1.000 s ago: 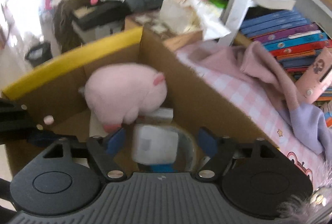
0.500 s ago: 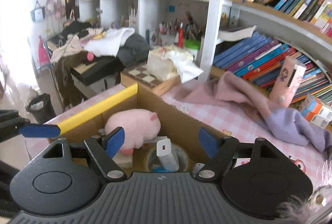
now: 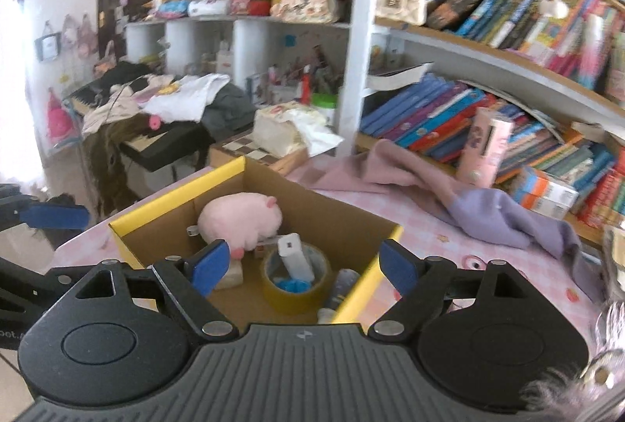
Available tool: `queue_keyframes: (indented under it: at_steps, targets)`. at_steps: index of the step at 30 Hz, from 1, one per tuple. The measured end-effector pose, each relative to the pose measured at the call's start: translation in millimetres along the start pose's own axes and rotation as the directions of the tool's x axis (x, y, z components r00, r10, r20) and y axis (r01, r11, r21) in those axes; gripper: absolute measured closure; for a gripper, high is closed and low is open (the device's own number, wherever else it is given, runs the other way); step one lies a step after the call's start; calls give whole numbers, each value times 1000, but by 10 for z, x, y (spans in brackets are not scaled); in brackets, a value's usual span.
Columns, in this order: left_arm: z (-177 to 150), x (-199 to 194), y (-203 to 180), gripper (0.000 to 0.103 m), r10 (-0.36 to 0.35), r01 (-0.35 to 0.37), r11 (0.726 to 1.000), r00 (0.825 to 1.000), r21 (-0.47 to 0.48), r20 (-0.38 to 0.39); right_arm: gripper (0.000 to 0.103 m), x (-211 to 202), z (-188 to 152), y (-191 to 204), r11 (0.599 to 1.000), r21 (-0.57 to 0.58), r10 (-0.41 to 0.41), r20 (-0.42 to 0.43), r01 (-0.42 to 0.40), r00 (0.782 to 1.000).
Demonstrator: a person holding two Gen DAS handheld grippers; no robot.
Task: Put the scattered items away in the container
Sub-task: 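Withdraw both open grippers up and away from the yellow box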
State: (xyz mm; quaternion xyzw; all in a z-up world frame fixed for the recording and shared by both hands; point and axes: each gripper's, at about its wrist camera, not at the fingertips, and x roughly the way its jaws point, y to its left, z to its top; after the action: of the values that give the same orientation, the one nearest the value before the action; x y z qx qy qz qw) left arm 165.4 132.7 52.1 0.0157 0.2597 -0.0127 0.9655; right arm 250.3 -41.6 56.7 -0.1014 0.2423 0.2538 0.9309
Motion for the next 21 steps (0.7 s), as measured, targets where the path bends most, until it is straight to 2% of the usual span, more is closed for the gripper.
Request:
queue_keyframes:
  at_steps: [2, 5, 11, 21]
  targets:
    - [-63, -94, -19, 10, 40, -41, 999, 999, 20, 33, 20, -107, -73, -4, 999, 32, -28, 10, 28, 1000]
    - [-146, -221, -36, 8, 65, -67, 997, 997, 42, 40, 19, -266, -191, 14, 995, 70, -76, 32, 73, 997]
    - [-326, -490, -32, 5, 70, -71, 997, 997, 29, 37, 19, -518, -456, 140, 987, 83, -140, 21, 138, 990]
    - [-678, -719, -105, 4, 76, -76, 997, 997, 7, -10, 18, -865, -879, 437, 985, 49, -166, -16, 167, 986]
